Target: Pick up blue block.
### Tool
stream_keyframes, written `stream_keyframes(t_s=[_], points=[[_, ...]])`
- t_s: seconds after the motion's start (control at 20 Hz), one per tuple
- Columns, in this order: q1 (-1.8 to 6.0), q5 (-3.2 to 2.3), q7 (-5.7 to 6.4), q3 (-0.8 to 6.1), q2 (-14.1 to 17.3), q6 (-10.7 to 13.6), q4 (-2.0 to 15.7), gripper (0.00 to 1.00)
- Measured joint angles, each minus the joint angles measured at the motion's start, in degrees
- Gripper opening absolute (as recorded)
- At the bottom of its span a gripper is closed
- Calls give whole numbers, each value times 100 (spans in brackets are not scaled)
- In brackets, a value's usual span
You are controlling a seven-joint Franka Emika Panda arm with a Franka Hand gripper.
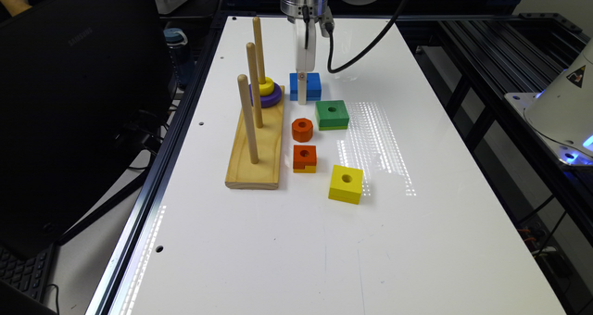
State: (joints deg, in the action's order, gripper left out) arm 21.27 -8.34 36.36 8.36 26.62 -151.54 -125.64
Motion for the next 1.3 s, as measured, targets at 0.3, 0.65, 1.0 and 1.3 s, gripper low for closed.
stream_keyframes(t_s=[0.3,0.65,1.0,1.3], points=[[0,0,0,0,0,0,0,100],[0,0,0,0,0,0,0,0],[8,0,0,7,0,0,0,0],[17,1,0,20,-96,44,-4,0]])
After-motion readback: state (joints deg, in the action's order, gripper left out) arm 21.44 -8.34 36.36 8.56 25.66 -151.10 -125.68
